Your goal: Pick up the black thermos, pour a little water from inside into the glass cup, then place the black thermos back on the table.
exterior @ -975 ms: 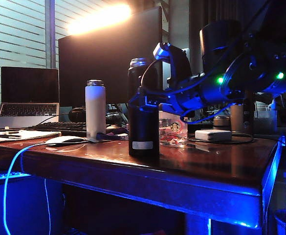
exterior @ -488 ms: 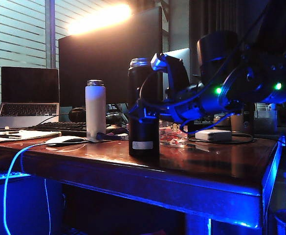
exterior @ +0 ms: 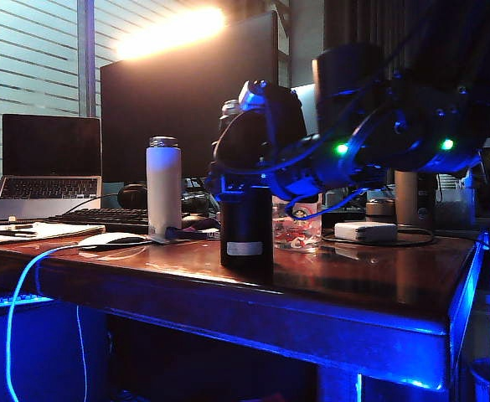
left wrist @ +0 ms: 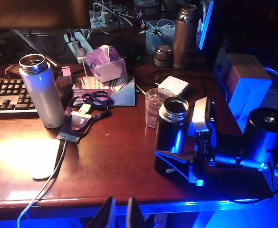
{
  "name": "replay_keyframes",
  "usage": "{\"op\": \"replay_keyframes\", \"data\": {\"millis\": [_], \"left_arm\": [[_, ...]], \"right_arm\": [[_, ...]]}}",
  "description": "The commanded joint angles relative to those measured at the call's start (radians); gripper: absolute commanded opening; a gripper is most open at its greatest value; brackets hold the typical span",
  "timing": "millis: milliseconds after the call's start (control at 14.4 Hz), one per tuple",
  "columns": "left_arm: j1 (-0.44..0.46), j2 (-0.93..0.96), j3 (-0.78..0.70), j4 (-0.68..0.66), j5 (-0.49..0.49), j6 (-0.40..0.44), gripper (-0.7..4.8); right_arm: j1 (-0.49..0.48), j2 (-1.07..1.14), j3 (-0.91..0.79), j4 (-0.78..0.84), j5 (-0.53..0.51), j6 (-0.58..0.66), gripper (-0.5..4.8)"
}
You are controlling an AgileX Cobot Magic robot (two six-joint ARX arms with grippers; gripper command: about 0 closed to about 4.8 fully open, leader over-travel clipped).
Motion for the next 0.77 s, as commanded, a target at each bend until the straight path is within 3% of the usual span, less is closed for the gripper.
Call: {"op": "replay_keyframes", "data": {"millis": [70, 766], "left_arm": [[0.0, -0.002, 0.003, 0.011, 0.004, -0.003, 0.52], [-0.001, -0.002, 0.003, 0.009, 0.008, -0.003, 0.53]], "right_arm": [[0.013, -0.002, 0.002, 0.015, 0.1, -0.003, 4.79], [0.038, 0.002, 0.002, 0.014, 0.143, -0.002, 4.79]]}}
